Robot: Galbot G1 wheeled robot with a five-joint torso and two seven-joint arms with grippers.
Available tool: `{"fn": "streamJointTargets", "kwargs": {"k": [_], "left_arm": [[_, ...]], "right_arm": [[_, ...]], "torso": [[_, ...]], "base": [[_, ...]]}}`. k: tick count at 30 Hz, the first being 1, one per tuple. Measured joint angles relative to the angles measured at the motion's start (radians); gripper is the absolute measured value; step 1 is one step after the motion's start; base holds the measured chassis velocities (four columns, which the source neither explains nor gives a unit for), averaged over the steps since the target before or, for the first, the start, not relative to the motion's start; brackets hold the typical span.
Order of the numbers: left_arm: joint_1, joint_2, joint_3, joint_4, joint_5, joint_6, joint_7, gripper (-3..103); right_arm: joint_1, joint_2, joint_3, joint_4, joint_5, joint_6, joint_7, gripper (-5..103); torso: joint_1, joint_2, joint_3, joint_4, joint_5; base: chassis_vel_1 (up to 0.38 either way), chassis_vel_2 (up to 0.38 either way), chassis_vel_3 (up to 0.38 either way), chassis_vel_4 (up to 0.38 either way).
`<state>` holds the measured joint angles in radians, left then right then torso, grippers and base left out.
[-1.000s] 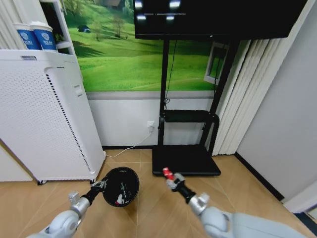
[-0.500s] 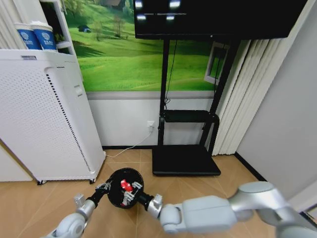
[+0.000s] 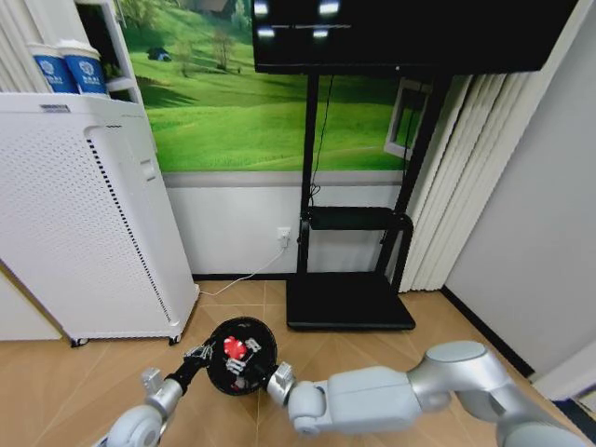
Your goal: Pick up the trash bin and place the garbage on the floor into it.
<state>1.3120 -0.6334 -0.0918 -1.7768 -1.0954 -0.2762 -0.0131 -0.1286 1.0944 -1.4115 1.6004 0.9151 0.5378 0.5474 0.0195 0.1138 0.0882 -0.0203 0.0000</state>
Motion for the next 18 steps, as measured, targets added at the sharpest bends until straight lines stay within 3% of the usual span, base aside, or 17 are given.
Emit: {"fn": "streamJointTargets", "kwargs": {"k": [1, 7, 14, 16, 17, 18], "left_arm": [[0.000, 0.000, 0.000, 0.000, 0.000, 0.000, 0.000, 7], [-0.006, -0.013, -0.019, 0.016, 0.007, -0.008, -0.036, 7], [0.011, -0.016, -0.058, 0.006, 0.011, -0.012, -0.080, 7], [0.020, -0.021, -0.062, -0.010, 0.020, -0.012, -0.107, 7], [0.020, -0.021, -0.062, -0.010, 0.020, -0.012, -0.107, 7], [0.023, -0.023, -0.062, -0.019, 0.028, -0.012, -0.120, 7]], "right_arm": [[0.000, 0.000, 0.000, 0.000, 0.000, 0.000, 0.000, 72], [-0.030, -0.079, 0.059, 0.025, -0.029, -0.007, 0.035, 97], [-0.102, -0.195, 0.216, 0.063, -0.050, -0.034, 0.069, 100], [-0.198, -0.299, 0.329, 0.081, -0.087, -0.037, 0.072, 100], [-0.198, -0.299, 0.329, 0.081, -0.087, -0.037, 0.072, 100], [-0.239, -0.350, 0.372, 0.084, -0.104, -0.035, 0.069, 100]], "torso": [[0.000, 0.000, 0.000, 0.0000, 0.0000], [0.000, 0.000, 0.000, 0.0001, 0.0001], [0.000, 0.000, 0.000, 0.0003, 0.0003], [0.000, 0.000, 0.000, 0.0001, 0.0003], [0.000, 0.000, 0.000, 0.0001, 0.0003], [0.000, 0.000, 0.000, 0.0001, 0.0007]], "base": [[0.000, 0.000, 0.000, 0.000], [0.000, 0.000, 0.000, 0.000], [0.000, 0.000, 0.000, 0.000], [0.000, 0.000, 0.000, 0.000], [0.000, 0.000, 0.000, 0.000], [0.000, 0.000, 0.000, 0.000]]}}
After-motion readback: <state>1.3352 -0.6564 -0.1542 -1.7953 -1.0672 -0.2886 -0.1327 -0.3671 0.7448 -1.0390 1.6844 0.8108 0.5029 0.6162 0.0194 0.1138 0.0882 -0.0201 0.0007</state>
